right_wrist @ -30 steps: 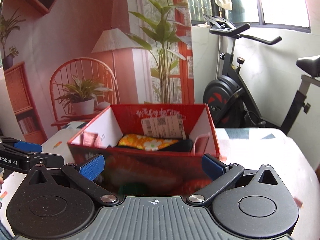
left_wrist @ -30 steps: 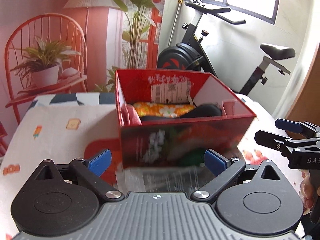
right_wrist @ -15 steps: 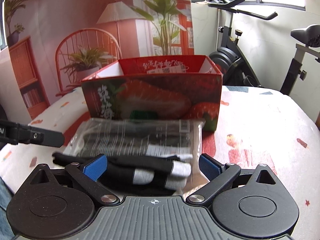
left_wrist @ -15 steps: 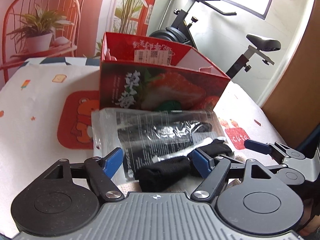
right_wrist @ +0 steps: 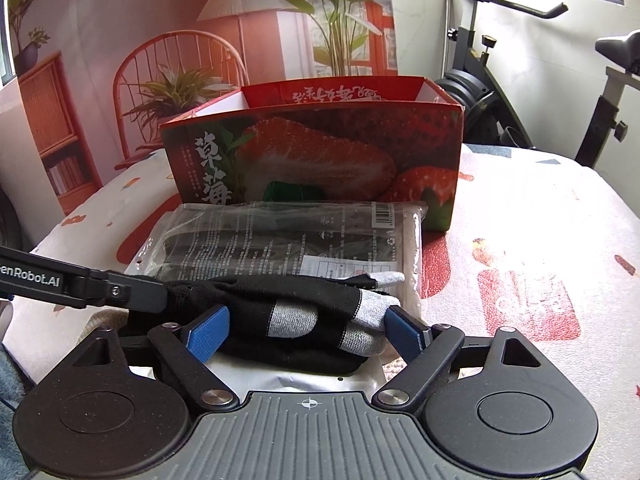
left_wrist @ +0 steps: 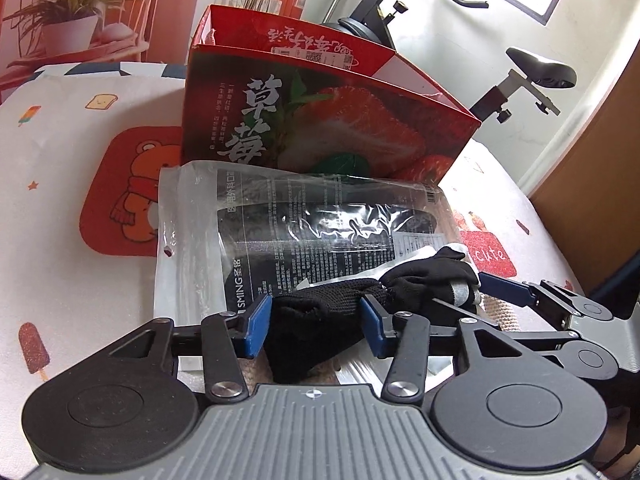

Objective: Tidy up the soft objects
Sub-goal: 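Close the left gripper on the black glove while the right gripper grasps it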

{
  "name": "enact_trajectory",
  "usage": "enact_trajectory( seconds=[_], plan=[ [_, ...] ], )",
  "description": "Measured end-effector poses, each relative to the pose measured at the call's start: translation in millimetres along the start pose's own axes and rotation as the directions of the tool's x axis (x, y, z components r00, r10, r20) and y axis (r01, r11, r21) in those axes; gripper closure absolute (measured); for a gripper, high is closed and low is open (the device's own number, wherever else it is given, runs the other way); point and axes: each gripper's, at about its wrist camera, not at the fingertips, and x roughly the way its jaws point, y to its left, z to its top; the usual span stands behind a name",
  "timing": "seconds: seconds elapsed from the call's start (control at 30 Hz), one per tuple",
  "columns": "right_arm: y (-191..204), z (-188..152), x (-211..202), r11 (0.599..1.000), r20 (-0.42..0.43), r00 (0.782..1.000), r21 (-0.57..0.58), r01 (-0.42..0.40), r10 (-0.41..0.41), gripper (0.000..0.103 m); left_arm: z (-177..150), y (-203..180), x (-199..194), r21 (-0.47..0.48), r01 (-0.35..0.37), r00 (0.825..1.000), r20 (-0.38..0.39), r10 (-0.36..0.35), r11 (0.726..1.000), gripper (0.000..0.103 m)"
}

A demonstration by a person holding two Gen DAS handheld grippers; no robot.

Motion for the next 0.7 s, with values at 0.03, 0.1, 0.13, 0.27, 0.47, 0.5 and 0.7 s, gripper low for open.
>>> enact_trajectory(
  seconds=[0.03, 0.1, 0.13, 0.27, 0.47, 0.5, 0.7],
  plan=[
    [-1.4, 0.2, 0.8, 1.000, -0.003, 1.000, 0.005, -0.002, 0.002, 0.022, -0.3, -0.3, 0.8, 0.000, 0.000, 1.000, 0.003, 0.000, 1.000, 0.054],
    [-3.1, 0.5, 1.9, 1.000, -0.008, 1.000, 0.012, -0.006, 0.006, 0.023, -0.8, -0.7, 1.7, 0.000, -0.001, 1.000, 0.004, 0.001, 1.000, 0.055],
    [-3.7, 0.6, 2.4, 1.000, -0.010, 1.000, 0.014, -0.007, 0.007, 0.023, -1.0, -0.7, 1.8, 0.000, -0.002, 1.000, 0.004, 0.002, 1.000, 0.055],
    [-4.8, 0.3, 4.8, 1.000, -0.017, 1.000, 0.025, -0.010, 0.011, 0.023, -0.4, -0.3, 2.4, -0.002, -0.003, 1.000, 0.001, 0.003, 1.000, 0.054],
    [-6.1, 0.7, 3.9, 0.999, -0.019, 1.000, 0.032, -0.014, 0.015, 0.024, -0.6, -0.3, 1.6, -0.002, -0.004, 1.000, 0.002, 0.004, 1.000, 0.054],
    [-6.3, 0.7, 3.1, 0.999, -0.018, 1.000, 0.032, -0.015, 0.016, 0.025, -0.5, -0.1, 0.8, -0.003, -0.005, 1.000, 0.003, 0.005, 1.000, 0.052],
    [-8.5, -0.6, 1.3, 0.999, -0.012, 1.000, 0.046, -0.020, 0.021, 0.027, -4.0, 6.8, -2.0, -0.039, 0.011, 1.000, 0.005, -0.011, 0.999, 0.051]
  ],
)
